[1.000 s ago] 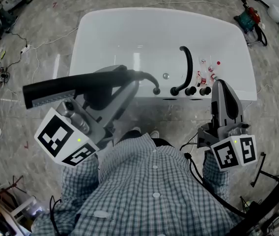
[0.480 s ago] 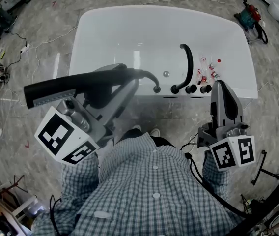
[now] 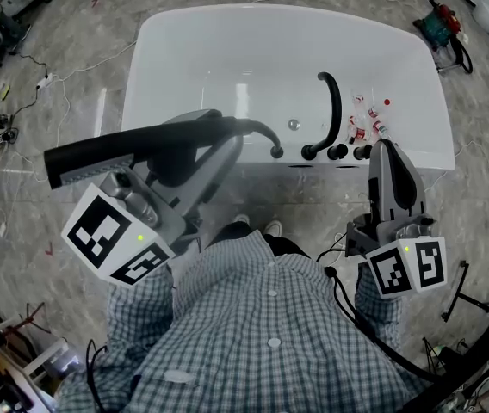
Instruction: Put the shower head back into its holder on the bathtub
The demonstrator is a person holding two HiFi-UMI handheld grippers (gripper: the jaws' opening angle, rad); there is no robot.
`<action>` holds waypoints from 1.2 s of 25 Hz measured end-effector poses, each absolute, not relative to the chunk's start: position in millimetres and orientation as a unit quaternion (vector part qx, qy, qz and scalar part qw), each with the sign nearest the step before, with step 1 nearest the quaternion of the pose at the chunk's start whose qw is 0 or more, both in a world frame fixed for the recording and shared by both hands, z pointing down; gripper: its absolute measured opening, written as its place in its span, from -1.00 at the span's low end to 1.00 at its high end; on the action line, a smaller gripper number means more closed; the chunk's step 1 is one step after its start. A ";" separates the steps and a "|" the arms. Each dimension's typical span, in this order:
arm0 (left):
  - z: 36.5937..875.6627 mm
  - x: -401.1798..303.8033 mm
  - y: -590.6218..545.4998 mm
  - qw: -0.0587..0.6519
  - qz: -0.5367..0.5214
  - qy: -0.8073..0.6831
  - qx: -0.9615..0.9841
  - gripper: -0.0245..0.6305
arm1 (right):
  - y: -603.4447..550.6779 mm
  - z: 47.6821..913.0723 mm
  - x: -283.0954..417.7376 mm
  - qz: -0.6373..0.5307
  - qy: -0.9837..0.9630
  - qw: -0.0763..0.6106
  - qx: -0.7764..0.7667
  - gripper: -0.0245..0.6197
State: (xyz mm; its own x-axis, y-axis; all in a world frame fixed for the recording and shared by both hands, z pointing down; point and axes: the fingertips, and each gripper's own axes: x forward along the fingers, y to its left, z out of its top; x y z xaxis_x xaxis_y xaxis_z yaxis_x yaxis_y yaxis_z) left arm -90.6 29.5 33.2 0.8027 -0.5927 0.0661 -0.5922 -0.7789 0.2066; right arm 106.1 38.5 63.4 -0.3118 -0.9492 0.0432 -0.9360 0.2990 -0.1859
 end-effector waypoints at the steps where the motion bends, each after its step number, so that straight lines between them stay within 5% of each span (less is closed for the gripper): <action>1: 33.6 -90.7 29.3 0.110 -0.001 -0.314 0.943 -0.50 | 38.7 63.7 105.9 -0.089 0.805 0.037 -0.585 -0.87; 30: 68.0 -91.6 25.4 0.139 0.028 -0.317 0.938 -0.50 | 47.4 90.8 102.7 -0.122 0.800 0.021 -0.587 -0.87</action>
